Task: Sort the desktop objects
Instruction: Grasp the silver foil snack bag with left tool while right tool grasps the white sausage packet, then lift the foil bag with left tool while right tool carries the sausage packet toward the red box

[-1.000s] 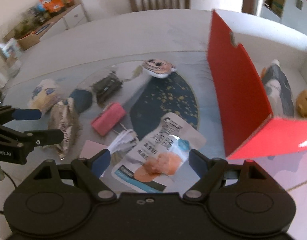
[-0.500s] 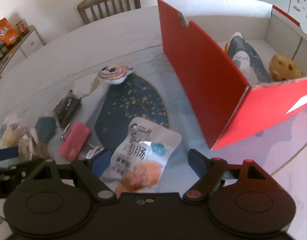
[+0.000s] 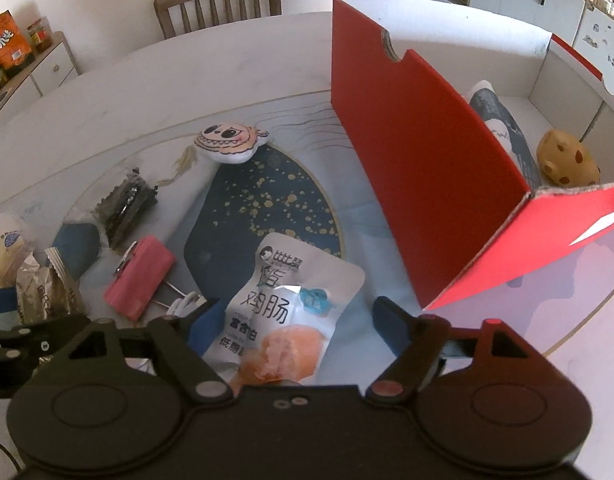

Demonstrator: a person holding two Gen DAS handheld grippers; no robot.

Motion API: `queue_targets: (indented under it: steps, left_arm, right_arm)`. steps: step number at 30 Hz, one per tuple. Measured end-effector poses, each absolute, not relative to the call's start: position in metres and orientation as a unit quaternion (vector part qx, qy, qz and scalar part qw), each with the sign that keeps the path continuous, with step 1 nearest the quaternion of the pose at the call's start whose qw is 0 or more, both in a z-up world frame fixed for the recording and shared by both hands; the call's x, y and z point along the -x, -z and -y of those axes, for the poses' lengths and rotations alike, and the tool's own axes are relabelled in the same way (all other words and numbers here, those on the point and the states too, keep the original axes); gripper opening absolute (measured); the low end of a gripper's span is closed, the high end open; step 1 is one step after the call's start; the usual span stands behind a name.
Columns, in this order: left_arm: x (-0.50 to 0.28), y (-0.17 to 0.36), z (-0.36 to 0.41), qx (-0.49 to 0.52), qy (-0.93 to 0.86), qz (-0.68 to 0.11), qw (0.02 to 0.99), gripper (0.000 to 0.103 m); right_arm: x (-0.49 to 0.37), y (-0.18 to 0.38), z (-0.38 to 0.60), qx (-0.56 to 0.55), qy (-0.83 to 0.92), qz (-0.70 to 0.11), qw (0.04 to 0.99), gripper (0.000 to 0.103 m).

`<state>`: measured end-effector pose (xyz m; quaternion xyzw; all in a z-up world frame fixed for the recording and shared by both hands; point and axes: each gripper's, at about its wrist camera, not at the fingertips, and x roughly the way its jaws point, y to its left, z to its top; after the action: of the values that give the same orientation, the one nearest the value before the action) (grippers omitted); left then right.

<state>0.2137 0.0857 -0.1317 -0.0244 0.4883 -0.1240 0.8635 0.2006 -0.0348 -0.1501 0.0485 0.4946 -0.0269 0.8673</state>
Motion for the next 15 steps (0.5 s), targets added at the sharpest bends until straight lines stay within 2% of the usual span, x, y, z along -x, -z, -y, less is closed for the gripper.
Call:
queue_targets:
  steps: [1,7,15]
  left_arm:
    - [-0.2137,0.1313,-0.0863,0.025,0.124,-0.488,0.863,0.077]
    - [-0.2106,0.1288,-0.0892,0.037,0.123,-0.487,0.864,0.054]
    - [-0.2040,0.1264,-0.0918,0.039,0.121,-0.489,0.863,0.049]
  right_arm:
    - [-0.2000,0.1490,0.0345,-0.048,0.024,-0.493,0.868,0.056]
    - [-0.1987,0.1473,0.0363,-0.057,0.020,-0.493,0.868,0.042]
    - [-0.1928,0.1482,0.0404,-0.071,0.013,-0.497,0.865,0.039]
